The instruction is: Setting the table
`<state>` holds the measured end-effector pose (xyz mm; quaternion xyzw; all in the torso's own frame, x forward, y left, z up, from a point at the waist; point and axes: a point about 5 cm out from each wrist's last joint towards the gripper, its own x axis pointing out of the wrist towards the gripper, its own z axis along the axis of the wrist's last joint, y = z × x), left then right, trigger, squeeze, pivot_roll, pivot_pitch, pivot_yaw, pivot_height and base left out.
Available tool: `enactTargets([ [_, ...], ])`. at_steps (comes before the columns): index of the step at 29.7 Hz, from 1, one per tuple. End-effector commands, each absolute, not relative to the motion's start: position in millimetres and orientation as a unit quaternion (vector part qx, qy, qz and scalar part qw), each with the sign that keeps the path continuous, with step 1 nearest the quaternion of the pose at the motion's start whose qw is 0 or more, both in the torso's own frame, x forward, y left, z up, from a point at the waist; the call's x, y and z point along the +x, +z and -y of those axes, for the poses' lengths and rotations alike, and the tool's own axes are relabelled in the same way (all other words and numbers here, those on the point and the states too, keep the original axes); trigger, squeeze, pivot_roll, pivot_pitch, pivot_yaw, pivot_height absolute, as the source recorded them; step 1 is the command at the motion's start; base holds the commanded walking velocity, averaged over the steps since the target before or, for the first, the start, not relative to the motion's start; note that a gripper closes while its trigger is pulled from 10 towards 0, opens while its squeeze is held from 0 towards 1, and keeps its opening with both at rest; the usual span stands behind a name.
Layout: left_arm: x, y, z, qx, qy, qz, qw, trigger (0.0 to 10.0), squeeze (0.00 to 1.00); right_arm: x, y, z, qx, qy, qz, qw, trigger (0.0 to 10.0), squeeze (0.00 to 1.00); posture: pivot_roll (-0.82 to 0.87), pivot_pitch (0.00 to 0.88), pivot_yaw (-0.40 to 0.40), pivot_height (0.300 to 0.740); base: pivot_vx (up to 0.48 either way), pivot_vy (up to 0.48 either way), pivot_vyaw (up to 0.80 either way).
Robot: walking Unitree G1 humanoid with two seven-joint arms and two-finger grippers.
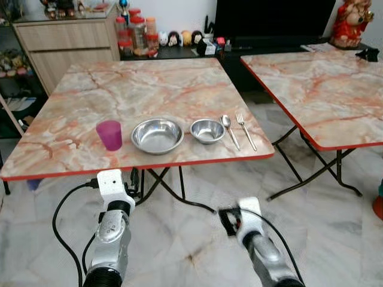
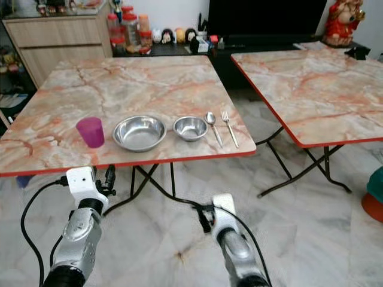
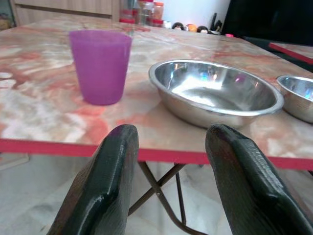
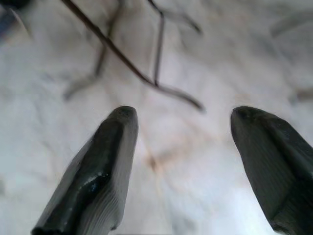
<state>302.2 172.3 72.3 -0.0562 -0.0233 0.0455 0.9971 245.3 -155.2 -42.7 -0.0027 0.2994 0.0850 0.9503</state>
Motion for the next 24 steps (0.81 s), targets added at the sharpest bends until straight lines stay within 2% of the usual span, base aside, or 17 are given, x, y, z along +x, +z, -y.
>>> enactTargets([
  [1, 308.8, 84.7, -172.4, -0.066, 0.042, 0.041, 0.996, 10.0, 0.00, 232.8, -53.2, 163.1, -0.008, 0.066, -0.338, 0.939, 10.0, 0.00, 0.07, 0.000, -0.028, 0.727, 0.322, 0.000, 0.00],
  [9, 311.6, 90.6, -172.7, -0.077, 0.041, 0.051, 0.995, 10.0, 0.00, 198.1, -75.4, 179.3, -0.030, 0.031, -0.416, 0.908, 10.0, 0.00, 0.08, 0.000, -0.032, 0.727, 0.373, 0.000, 0.00],
  [24, 303.5, 94.8, -180.9, -0.084, 0.053, 0.063, 0.993, 10.0, 0.00, 202.9, -72.6, 179.2, -0.023, 0.028, -0.407, 0.913, 10.0, 0.00, 0.08, 0.000, -0.032, 0.727, 0.405, 0.000, 0.00],
])
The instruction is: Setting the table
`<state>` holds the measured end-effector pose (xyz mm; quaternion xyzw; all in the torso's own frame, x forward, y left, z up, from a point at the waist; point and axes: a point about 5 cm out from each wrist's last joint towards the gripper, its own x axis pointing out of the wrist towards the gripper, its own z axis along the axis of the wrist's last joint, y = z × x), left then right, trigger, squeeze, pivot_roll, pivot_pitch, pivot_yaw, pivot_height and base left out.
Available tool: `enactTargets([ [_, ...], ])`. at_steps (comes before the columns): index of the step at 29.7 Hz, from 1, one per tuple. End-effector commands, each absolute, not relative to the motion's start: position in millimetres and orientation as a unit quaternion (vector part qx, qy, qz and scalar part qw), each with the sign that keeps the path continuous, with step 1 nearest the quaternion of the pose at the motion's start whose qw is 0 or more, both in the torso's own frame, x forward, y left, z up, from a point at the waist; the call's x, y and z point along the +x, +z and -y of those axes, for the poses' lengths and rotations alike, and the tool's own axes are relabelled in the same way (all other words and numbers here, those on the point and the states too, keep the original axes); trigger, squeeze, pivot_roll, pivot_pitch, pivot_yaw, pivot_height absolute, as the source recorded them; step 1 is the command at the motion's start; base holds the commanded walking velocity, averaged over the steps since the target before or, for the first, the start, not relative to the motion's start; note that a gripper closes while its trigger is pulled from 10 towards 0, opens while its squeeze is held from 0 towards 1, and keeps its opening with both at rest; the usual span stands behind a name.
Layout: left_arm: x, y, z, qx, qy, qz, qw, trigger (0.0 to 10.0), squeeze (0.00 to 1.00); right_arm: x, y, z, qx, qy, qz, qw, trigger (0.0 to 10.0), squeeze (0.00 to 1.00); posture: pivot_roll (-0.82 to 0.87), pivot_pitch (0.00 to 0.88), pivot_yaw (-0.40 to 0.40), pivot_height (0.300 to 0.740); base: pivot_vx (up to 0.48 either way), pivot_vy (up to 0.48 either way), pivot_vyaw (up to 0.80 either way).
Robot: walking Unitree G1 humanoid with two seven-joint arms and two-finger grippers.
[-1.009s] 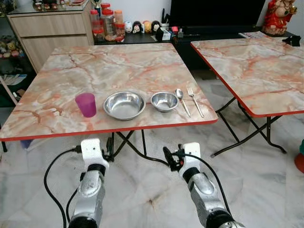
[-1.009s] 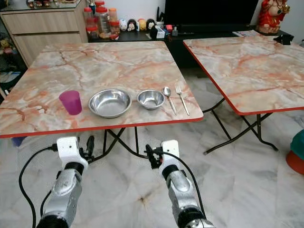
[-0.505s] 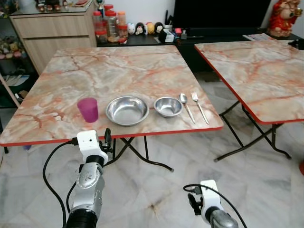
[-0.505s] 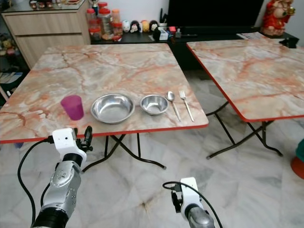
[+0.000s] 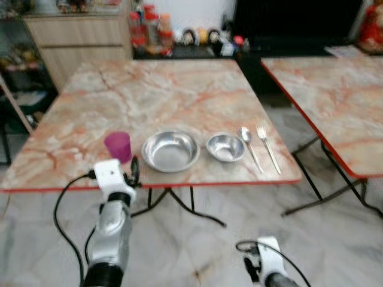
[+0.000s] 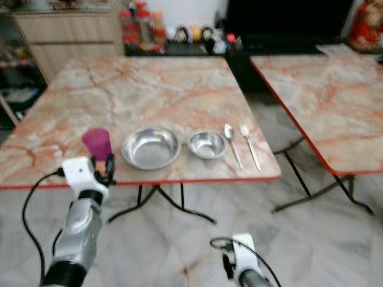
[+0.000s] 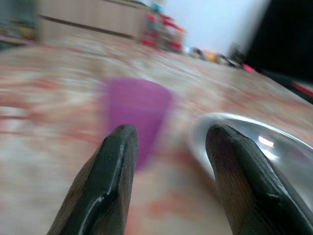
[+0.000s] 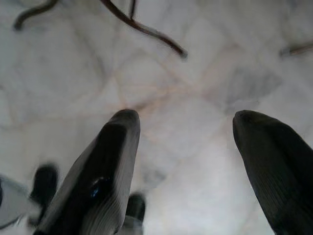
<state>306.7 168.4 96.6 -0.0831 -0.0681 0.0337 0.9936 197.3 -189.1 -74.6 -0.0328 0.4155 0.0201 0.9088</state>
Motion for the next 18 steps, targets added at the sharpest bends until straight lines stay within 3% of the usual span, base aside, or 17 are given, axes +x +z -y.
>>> enactTargets([
  [1, 302.7, 95.1, -181.0, -0.084, 0.053, 0.064, 0.993, 10.0, 0.00, 202.3, -72.9, 179.4, -0.023, 0.028, -0.407, 0.913, 10.0, 0.00, 0.09, 0.000, -0.033, 0.727, 0.405, 0.000, 0.00],
  [18, 284.9, 110.2, -185.8, -0.084, 0.053, 0.087, 0.991, 10.0, 0.00, 191.2, -78.7, 181.8, -0.023, 0.022, -0.424, 0.905, 10.0, 0.00, 0.09, 0.000, -0.030, 0.727, 0.390, 0.000, 0.00],
])
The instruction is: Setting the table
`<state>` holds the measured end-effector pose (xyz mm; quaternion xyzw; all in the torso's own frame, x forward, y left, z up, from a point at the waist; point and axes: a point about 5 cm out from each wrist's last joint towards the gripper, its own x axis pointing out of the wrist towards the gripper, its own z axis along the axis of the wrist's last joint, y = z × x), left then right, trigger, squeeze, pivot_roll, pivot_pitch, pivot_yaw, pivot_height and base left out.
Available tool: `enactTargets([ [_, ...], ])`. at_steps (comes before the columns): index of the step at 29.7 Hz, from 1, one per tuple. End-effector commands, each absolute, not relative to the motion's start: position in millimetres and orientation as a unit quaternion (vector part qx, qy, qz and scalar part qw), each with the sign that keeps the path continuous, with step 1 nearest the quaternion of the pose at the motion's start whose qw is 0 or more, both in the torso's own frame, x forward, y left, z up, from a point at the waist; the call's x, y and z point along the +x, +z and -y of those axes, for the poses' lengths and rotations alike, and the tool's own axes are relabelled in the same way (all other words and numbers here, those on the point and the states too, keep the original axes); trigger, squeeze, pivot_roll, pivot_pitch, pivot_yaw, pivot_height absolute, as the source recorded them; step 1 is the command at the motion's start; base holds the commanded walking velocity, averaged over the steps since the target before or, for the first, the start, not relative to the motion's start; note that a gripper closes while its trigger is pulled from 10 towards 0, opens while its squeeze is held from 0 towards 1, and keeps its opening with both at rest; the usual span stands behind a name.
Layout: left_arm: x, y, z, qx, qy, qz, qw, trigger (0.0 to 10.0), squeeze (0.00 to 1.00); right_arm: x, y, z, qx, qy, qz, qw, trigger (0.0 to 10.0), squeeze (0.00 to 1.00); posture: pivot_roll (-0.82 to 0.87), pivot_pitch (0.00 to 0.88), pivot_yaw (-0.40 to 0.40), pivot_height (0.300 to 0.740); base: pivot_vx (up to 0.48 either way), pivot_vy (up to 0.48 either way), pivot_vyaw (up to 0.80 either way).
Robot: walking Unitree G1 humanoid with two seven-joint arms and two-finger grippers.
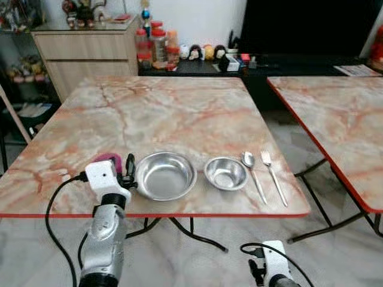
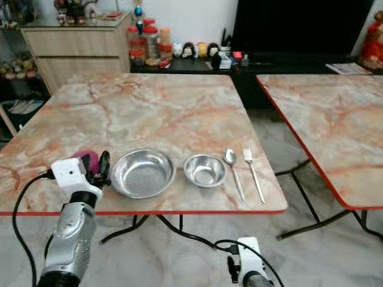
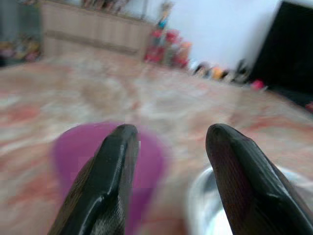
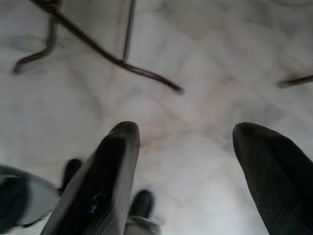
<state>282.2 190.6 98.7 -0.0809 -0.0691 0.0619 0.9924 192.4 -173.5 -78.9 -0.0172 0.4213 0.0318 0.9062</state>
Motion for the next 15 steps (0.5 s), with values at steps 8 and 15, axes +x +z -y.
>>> enactTargets([
  [8, 250.5, 116.3, -175.1, -0.110, 0.023, 0.072, 0.991, 10.0, 0.00, 187.2, -80.6, 182.9, -0.024, 0.021, -0.429, 0.903, 10.0, 0.00, 0.10, 0.000, -0.024, 0.727, 0.000, 0.000, 0.00],
  [15, 234.9, 123.7, -172.7, -0.128, 0.017, 0.060, 0.990, 10.0, 0.00, 184.5, -81.8, 183.3, -0.025, 0.023, -0.432, 0.901, 10.0, 0.00, 0.11, 0.000, -0.024, 0.727, 0.000, 0.000, 0.00],
])
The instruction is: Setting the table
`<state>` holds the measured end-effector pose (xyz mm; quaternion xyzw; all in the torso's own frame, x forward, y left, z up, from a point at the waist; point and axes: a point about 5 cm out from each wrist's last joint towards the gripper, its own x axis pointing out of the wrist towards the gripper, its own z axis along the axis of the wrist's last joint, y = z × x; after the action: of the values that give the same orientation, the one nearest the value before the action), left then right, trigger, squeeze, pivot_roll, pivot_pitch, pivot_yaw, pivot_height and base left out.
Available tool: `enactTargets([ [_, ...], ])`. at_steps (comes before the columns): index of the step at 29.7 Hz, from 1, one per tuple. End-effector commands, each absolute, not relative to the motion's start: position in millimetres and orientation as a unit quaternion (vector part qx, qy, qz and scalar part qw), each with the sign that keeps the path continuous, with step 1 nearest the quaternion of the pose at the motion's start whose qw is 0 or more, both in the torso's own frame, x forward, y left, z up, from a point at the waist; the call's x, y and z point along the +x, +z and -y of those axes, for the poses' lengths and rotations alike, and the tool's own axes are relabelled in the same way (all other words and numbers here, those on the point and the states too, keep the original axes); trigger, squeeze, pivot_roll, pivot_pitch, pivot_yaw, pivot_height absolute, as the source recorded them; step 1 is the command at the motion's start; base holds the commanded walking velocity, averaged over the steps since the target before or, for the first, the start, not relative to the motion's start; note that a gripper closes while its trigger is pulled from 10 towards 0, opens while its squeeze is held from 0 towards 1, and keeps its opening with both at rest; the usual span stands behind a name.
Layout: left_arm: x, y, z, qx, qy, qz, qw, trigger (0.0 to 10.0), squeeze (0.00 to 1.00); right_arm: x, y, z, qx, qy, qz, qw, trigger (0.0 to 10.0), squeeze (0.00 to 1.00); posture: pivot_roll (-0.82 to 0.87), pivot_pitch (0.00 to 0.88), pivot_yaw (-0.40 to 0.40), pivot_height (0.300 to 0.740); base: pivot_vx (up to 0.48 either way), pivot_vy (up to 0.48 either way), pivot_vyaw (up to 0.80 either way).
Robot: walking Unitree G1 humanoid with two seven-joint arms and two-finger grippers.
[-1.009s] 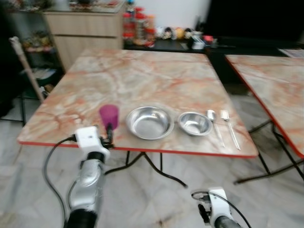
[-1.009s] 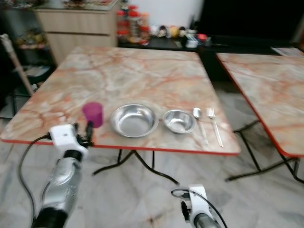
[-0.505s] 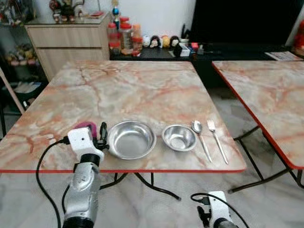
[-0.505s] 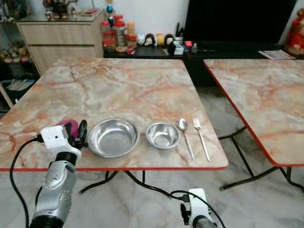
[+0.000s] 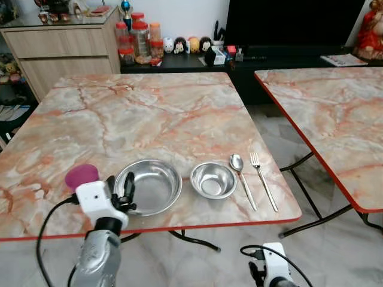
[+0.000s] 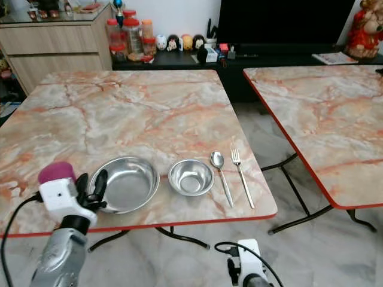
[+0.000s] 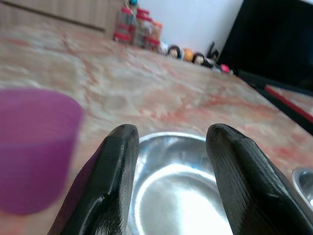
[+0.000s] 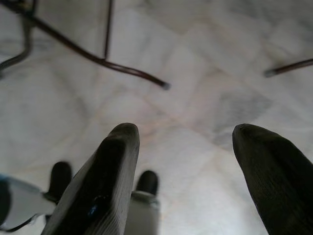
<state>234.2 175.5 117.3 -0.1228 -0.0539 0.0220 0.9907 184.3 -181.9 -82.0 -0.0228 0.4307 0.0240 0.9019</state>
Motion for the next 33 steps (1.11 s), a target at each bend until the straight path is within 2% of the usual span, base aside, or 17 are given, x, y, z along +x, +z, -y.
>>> enactTargets([
  [1, 234.8, 124.8, -173.3, -0.132, 0.019, 0.057, 0.989, 10.0, 0.00, 184.1, -82.1, 183.1, -0.025, 0.024, -0.433, 0.901, 10.0, 0.00, 0.12, 0.000, -0.025, 0.727, 0.000, 0.000, 0.00],
  [10, 230.9, 128.3, -183.9, -0.143, 0.066, 0.008, 0.988, 10.0, 0.00, 182.8, -83.0, 181.0, -0.027, 0.029, -0.435, 0.899, 10.0, 0.00, 0.12, 0.000, -0.012, 0.727, 0.000, 0.000, 0.00],
  [11, 227.2, 123.8, -184.2, -0.162, 0.068, -0.007, 0.984, 10.0, 1.00, 182.1, -83.3, 180.8, -0.027, 0.032, -0.437, 0.899, 10.0, 0.00, 0.12, 0.000, -0.009, 0.727, 0.000, 0.000, 0.00],
  [17, 226.1, 117.7, -180.8, -0.153, 0.044, -0.041, 0.986, 10.0, 1.00, 182.1, -83.6, 180.1, -0.029, 0.034, -0.439, 0.897, 10.0, 0.00, 0.13, 0.000, -0.005, 0.727, 0.000, 0.000, 0.00],
  [20, 231.6, 118.6, -182.2, -0.143, 0.057, -0.053, 0.987, 10.0, 1.00, 185.1, -82.4, 176.9, -0.027, 0.036, -0.435, 0.899, 10.0, 0.00, 0.12, 0.000, -0.001, 0.727, 0.000, 0.000, 0.00],
  [21, 232.1, 118.4, -182.4, -0.144, 0.059, -0.055, 0.986, 10.0, 0.00, 185.3, -82.3, 176.7, -0.027, 0.036, -0.435, 0.900, 10.0, 0.00, 0.12, 0.000, -0.001, 0.727, 0.000, 0.000, 0.00],
  [30, 246.1, 112.1, -179.7, -0.177, 0.081, -0.105, 0.975, 10.0, 0.00, 187.9, -81.3, 174.7, -0.011, 0.025, -0.430, 0.902, 10.0, 0.00, 0.12, 0.000, 0.005, 0.727, 0.000, 0.000, 0.00],
  [33, 247.2, 108.5, -179.7, -0.163, 0.078, -0.134, 0.974, 10.0, 0.00, 187.3, -81.6, 175.3, -0.012, 0.025, -0.431, 0.902, 10.0, 0.00, 0.12, 0.000, 0.009, 0.727, 0.000, 0.000, 0.00],
])
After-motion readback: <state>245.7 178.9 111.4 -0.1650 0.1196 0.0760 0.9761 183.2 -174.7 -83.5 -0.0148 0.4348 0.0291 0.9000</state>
